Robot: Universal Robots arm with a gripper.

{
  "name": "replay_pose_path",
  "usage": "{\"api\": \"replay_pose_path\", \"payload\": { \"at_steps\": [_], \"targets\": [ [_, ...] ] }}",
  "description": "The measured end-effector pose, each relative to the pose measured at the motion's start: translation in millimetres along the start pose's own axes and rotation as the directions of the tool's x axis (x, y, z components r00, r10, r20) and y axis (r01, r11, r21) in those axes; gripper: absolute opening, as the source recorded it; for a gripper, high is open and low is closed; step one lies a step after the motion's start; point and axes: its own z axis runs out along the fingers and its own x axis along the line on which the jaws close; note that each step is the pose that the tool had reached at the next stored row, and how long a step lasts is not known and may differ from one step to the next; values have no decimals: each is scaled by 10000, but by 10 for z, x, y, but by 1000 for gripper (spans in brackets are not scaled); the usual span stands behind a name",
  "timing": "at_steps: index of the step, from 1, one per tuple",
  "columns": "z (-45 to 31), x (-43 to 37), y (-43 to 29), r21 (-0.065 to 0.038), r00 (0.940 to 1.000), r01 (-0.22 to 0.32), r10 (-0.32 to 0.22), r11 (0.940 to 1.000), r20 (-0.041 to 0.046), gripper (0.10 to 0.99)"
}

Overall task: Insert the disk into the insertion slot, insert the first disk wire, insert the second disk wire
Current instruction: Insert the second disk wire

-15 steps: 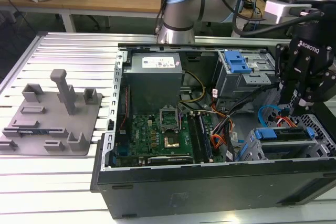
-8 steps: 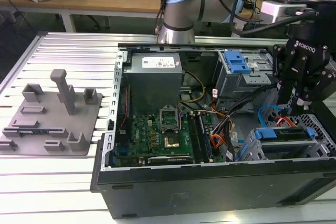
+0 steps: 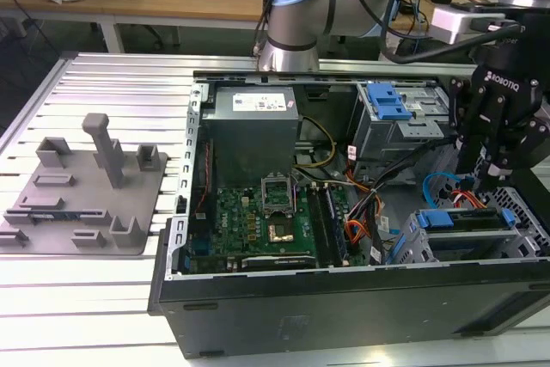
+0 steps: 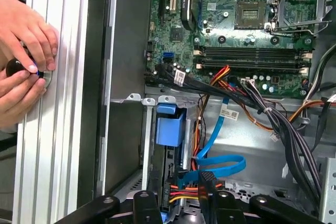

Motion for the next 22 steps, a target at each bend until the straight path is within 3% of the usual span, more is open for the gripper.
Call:
{"api": "replay_pose_path", "payload": {
  "at_steps": [3,11,12,14,22],
  "targets": [
    [17,-7,1,-69,9999,-108,108,9999,-28,424],
    [39,-12,0,-65,10000,-9,9,10000,-67,424],
    [40,-13,0,-65,10000,-9,9,10000,-72,408],
    [44,-16,0,-66,10000,-9,8,10000,-77,271],
    [56,-25,-1,-68,9999,-9,8,10000,-102,271]
  ]
}}
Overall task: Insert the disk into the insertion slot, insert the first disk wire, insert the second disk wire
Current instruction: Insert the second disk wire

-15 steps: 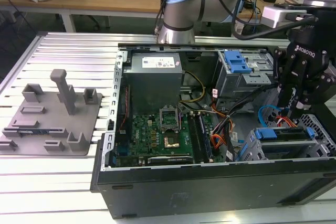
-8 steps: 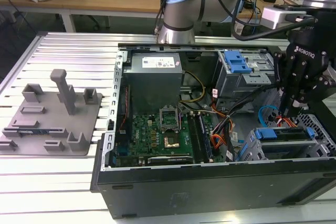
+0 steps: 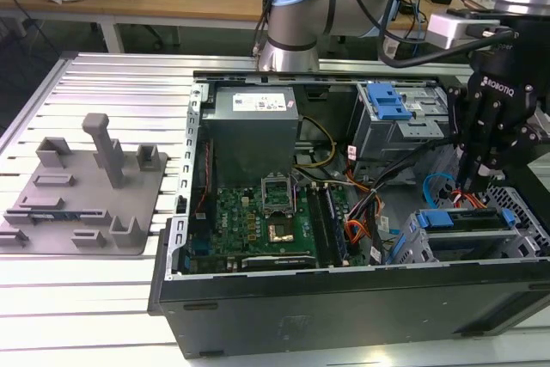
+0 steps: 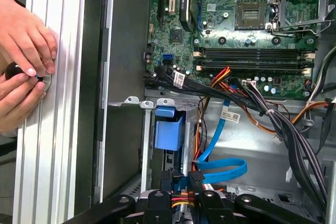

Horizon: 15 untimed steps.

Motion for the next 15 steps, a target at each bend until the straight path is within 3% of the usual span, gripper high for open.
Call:
{"api": "replay_pose_path", "payload": {
  "at_steps": [3,10,12,13,14,15],
  "targets": [
    [5,-4,0,-2,10000,1,-1,10000,-12,161],
    [8,-5,0,-1,10000,2,-2,10000,-21,161],
    [13,7,-1,2,10000,0,0,10000,17,161],
    [16,21,-5,12,9999,-1,1,10000,114,161],
    [20,35,-6,28,9995,-6,6,10000,323,161],
    [24,47,-5,42,9989,-10,8,10000,479,161]
  ]
}}
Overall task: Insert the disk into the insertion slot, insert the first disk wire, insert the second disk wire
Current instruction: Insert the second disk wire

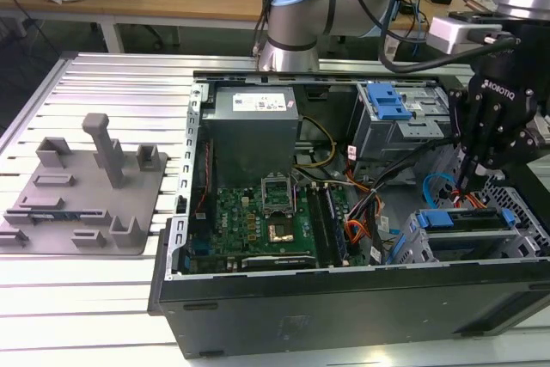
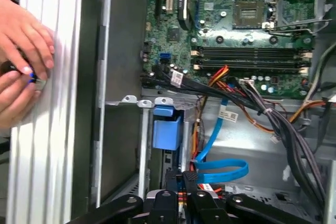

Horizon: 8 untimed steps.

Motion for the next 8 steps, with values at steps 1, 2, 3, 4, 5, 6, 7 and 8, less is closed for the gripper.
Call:
{"api": "replay_pose_path", "payload": {
  "at_steps": [1,2,3,4,5,6,7,8],
  "targets": [
    [3,15,1,13,9999,-3,2,10000,137,161],
    [12,49,3,41,9990,-6,4,10000,449,161],
    [16,68,5,55,9982,-9,6,10000,607,161],
    [19,83,6,65,9974,-13,8,10000,723,161],
    [28,113,10,83,9957,-18,10,10000,925,161],
    [31,133,11,88,9952,-20,11,10000,984,161],
    [35,150,9,91,9948,-23,13,10000,1018,161],
    [42,174,-11,90,9947,-32,23,10000,1029,161]
  ]
}}
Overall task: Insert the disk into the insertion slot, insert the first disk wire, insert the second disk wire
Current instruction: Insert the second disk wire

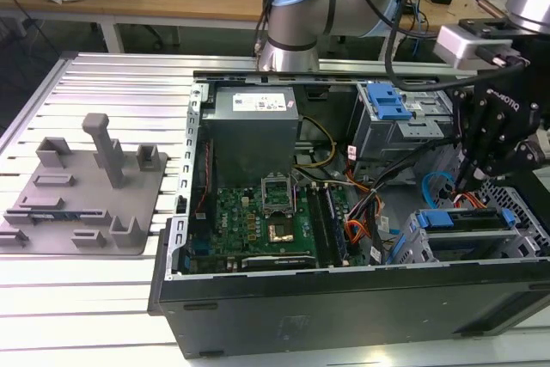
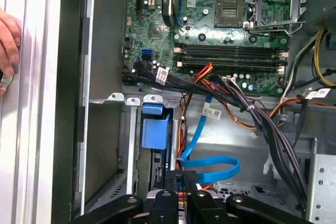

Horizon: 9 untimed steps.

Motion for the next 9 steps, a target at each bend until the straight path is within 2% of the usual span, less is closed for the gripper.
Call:
{"api": "replay_pose_path", "payload": {
  "at_steps": [4,9],
  "targets": [
    [7,35,-70,-6,10000,-42,42,10000,3,161],
    [23,108,-77,-31,9997,-233,233,9997,5,161]
  ]
}}
